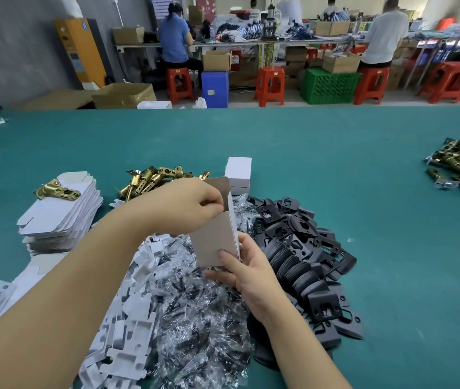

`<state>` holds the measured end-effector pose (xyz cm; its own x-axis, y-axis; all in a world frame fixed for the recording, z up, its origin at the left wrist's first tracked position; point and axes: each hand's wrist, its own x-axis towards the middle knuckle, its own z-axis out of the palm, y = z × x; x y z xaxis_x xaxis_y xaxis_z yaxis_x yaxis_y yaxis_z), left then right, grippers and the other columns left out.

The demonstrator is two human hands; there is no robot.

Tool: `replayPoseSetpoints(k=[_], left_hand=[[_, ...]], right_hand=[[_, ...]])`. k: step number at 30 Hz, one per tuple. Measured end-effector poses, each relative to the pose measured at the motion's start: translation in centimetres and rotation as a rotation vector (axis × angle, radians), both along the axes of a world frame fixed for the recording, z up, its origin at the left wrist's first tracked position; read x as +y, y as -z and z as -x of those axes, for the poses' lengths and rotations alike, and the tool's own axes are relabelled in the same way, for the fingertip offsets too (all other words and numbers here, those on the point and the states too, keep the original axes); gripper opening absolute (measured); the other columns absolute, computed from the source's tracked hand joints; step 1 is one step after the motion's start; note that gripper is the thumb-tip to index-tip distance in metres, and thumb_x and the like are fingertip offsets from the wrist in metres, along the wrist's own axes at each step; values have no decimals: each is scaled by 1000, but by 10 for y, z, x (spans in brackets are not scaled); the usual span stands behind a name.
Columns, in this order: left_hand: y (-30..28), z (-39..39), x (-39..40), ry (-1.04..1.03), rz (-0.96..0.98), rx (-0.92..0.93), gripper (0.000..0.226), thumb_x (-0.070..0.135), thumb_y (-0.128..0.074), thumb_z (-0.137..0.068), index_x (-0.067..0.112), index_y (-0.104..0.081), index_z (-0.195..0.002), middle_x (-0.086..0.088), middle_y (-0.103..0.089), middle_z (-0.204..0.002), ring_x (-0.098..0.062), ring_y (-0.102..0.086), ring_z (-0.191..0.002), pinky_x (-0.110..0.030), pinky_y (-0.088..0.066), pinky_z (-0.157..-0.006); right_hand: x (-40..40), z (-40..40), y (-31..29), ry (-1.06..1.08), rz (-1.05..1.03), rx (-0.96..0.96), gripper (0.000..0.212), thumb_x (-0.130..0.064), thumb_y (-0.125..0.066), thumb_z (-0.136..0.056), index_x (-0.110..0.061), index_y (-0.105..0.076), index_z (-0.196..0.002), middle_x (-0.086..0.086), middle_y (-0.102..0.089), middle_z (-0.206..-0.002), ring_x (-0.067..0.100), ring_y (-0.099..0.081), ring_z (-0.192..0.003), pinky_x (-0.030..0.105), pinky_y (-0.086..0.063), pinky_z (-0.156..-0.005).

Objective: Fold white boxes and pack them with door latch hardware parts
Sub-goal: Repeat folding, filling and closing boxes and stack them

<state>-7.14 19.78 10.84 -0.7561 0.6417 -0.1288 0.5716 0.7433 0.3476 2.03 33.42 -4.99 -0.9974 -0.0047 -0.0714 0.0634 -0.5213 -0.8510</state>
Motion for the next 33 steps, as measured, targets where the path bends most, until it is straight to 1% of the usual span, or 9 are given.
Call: replayPoseSetpoints(k=[2, 5, 9, 13, 15, 19, 22, 27, 33], left_hand=[[-4, -2, 0, 8, 9, -76, 31, 39, -50, -103, 29, -63, -77, 10, -59, -59, -13, -54, -37, -25, -42, -38], [-9, -4, 0, 22, 14, -90, 29, 42, -50, -104, 28, -65, -84, 1, -61, -68, -17, -56, -37, -25, -42, -38], [-12, -7, -4, -13, -81, -68, 17, 40, -52, -103, 34, -68, -102, 15, -66, -82, -15, -59, -38, -22, -42, -39], [-6, -1, -11, -198, -466, 176, 19, 28, -60, -98, 31, -72, -84, 13, -73, -75, -1, -58, -46, -10, -39, -45], [0, 3, -16, -307, -595, 170, 22, 25, -61, -97, 27, -73, -79, 11, -72, -68, 0, -50, -44, -9, -36, -42], [24, 8, -31, -268, -242, 9, 20, 33, -62, -99, 25, -71, -84, 4, -72, -70, -6, -49, -46, -17, -43, -43], [47, 4, -32, -147, 45, -72, 11, 37, -63, -98, 29, -70, -95, 10, -70, -87, -11, -66, -70, -25, -58, -63], [78, -7, -22, -90, 201, -71, 14, 45, -71, -91, 34, -68, -98, 15, -67, -91, -4, -65, -82, -32, -60, -80], [89, -14, -16, -87, 314, 2, 29, 48, -76, -85, 32, -57, -100, 13, -62, -89, -6, -62, -82, -29, -56, -75]], right_hand=[[1, 0, 0, -2, -4, 8, 38, -7, -70, -96, -12, -57, -131, 22, -64, -130, 41, -72, -98, 38, -64, -81], [1, 0, 0, -7, -10, 13, 38, -6, -67, -98, -12, -56, -133, 22, -64, -131, 40, -72, -101, 39, -63, -83], [2, 1, 0, 1, 36, 10, 39, -6, -67, -98, -12, -55, -135, 20, -66, -129, 39, -73, -96, 37, -64, -79], [6, 4, 2, 63, 72, 15, 41, -5, -66, -97, -12, -53, -135, 15, -69, -128, 38, -73, -106, 42, -64, -83], [6, 5, 2, 94, 84, 9, 42, -5, -65, -98, -13, -52, -136, 14, -69, -129, 40, -72, -107, 43, -65, -83], [6, 7, 4, 146, 74, 1, 41, -9, -67, -97, -15, -53, -135, 7, -74, -119, 41, -74, -99, 47, -64, -82], [8, 6, 2, 186, 59, -8, 38, -12, -68, -96, -16, -55, -131, 3, -76, -111, 39, -75, -92, 44, -65, -77], [10, 6, 1, 224, 33, -2, 32, -9, -65, -98, -14, -55, -128, 1, -77, -107, 32, -76, -86, 41, -66, -74], [11, 6, 0, 254, 65, -24, 29, -6, -64, -99, -13, -57, -126, 7, -75, -109, 35, -76, -87, 38, -66, -70]])
